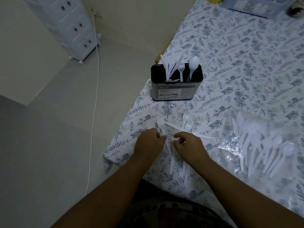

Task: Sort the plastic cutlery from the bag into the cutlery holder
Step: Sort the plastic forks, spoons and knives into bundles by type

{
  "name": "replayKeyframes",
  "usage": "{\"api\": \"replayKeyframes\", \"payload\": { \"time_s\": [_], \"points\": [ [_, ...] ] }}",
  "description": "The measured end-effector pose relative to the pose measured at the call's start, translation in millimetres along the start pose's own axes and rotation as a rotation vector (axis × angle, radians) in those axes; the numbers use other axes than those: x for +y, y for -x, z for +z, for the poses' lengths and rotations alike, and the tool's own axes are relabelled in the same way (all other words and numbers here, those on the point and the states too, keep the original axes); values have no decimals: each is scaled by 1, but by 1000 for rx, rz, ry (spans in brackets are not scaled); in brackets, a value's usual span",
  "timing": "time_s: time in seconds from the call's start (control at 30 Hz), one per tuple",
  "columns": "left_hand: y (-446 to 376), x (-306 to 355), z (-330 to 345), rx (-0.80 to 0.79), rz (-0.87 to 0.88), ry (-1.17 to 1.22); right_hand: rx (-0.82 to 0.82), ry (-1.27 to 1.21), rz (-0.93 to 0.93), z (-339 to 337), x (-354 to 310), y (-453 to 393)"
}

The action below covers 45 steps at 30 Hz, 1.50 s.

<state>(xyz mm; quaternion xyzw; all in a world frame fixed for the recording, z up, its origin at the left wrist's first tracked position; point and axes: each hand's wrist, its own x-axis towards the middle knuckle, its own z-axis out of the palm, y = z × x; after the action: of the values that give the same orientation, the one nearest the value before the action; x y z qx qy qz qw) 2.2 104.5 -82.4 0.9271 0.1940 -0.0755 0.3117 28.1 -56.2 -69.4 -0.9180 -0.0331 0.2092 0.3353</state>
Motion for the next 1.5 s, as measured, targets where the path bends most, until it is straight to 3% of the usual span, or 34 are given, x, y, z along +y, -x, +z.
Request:
{"api": "replayKeyframes", "payload": {
  "time_s": [0.2, 0.4, 0.83, 1.13, 1.23, 1.33, 1.4, 1.5],
  "points": [
    [-19, 14, 6, -42, -78, -79, 6, -39, 35, -2, 1, 3],
    [-30, 14, 2, -39, -41, -154, -12, -67, 47, -3, 3, 6],
    [-34, 9, 3, 53, -77, -75, 12, -101, 9, -11, -6, 0],
    [-39, 14, 1, -60, -84, -101, 5, -114, 33, -9, -11, -3],
    [-34, 10, 0, -75, -91, 8, 8, -166, 85, -10, -7, -5],
    [-24, 11, -8, -102, -154, 321, 6, -295, 153, -11, -8, -6],
    [-14, 16, -15, -178, -241, 564, -25, -483, 228, -12, -13, -4],
    [0, 24, -21, -310, -231, 718, -182, -832, 369, -13, -25, 1]
  ]
}}
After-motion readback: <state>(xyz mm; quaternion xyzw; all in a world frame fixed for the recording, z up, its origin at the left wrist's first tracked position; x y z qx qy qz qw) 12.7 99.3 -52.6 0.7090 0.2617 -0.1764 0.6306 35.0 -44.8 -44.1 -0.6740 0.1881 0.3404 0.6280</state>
